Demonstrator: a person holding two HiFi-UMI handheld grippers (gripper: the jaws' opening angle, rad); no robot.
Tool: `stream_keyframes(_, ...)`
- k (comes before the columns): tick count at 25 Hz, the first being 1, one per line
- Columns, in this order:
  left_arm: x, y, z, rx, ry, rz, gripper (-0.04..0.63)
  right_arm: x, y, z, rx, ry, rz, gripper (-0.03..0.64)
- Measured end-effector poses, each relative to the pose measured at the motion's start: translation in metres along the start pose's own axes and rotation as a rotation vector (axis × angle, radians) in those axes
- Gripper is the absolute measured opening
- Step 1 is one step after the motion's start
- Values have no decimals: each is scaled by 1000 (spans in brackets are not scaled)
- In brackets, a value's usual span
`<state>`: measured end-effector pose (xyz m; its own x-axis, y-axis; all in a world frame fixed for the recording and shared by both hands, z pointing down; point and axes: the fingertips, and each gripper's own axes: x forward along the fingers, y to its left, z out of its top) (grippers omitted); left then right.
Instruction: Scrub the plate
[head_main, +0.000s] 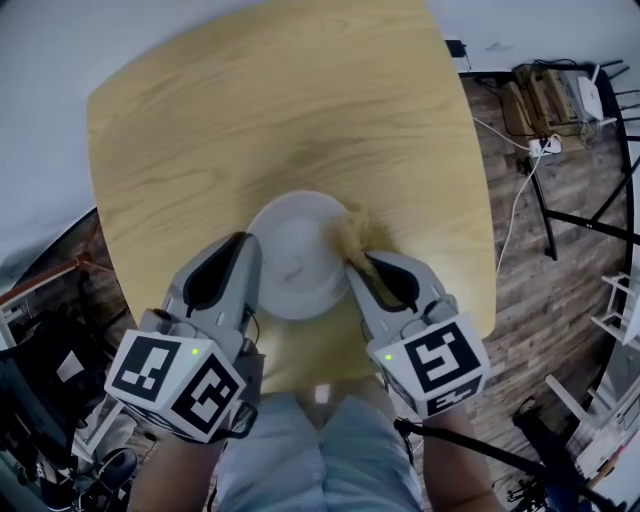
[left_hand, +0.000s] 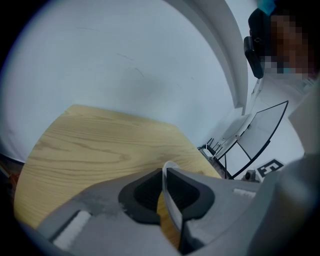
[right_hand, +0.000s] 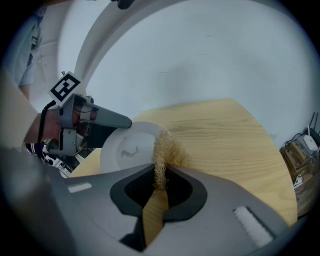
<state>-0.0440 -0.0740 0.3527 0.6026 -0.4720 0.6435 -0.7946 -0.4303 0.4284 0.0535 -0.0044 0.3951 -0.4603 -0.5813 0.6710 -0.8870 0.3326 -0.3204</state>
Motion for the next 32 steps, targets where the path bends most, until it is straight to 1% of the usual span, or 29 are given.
stream_keyframes(5, 0, -1, 0, 18, -7, 5, 51, -5, 14, -10, 43, -11, 22, 43)
stream_keyframes(12, -1, -4, 2, 43, -11, 11, 52, -10, 49, -17, 106, -29, 99, 43)
stream_keyframes(17, -1, -6, 2, 48, -12, 16, 52, -9, 73, -13, 102, -51, 160, 43)
stream_keyframes(23, -3, -11, -3, 54, -5, 9, 52, -6, 90, 1, 90, -80, 220, 43)
stream_keyframes(27, -5, -16, -6, 43, -1, -3, 52, -1, 88, 10, 83, -89, 228, 43)
stream_keyframes(32, -7, -12, -3, 31, -7, -9, 51, 8, 83, 18, 72, -92, 224, 43)
